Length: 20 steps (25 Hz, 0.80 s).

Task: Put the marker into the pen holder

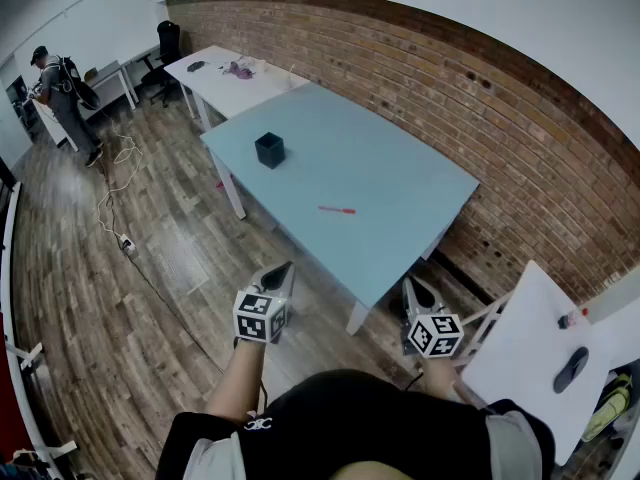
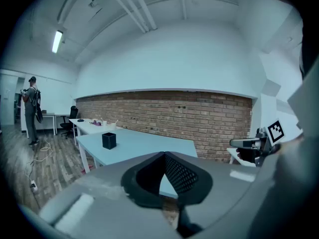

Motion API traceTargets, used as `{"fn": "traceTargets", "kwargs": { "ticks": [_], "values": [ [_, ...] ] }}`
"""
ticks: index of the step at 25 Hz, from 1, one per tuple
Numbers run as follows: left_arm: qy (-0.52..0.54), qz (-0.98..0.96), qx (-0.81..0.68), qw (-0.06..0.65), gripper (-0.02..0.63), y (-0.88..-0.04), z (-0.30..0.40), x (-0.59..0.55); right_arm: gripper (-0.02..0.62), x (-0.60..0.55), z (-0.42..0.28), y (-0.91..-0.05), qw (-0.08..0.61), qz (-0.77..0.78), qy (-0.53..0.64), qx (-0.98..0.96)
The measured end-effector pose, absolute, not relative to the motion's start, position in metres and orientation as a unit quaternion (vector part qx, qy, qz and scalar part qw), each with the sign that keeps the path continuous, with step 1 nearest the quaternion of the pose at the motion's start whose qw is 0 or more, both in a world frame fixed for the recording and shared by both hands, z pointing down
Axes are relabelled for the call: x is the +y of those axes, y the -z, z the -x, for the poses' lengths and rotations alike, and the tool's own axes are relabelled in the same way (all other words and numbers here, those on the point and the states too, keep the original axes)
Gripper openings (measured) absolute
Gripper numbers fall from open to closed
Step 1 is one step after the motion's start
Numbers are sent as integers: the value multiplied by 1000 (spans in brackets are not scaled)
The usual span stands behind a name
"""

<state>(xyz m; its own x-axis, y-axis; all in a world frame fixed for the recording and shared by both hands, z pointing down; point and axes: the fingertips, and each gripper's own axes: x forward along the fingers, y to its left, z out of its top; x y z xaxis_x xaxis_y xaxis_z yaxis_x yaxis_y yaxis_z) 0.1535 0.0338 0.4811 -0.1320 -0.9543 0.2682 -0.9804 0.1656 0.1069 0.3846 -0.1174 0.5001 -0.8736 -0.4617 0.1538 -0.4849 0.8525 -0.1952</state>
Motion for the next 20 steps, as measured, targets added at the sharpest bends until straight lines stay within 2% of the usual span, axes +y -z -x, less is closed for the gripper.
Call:
{"fn": "traceTargets", "kwargs": {
  "ticks": [20],
  "values": [
    [-60,-640,-750,156,5,-501,-137,54,8,-111,-376,-520,88,-268,-112,-953]
  ]
}}
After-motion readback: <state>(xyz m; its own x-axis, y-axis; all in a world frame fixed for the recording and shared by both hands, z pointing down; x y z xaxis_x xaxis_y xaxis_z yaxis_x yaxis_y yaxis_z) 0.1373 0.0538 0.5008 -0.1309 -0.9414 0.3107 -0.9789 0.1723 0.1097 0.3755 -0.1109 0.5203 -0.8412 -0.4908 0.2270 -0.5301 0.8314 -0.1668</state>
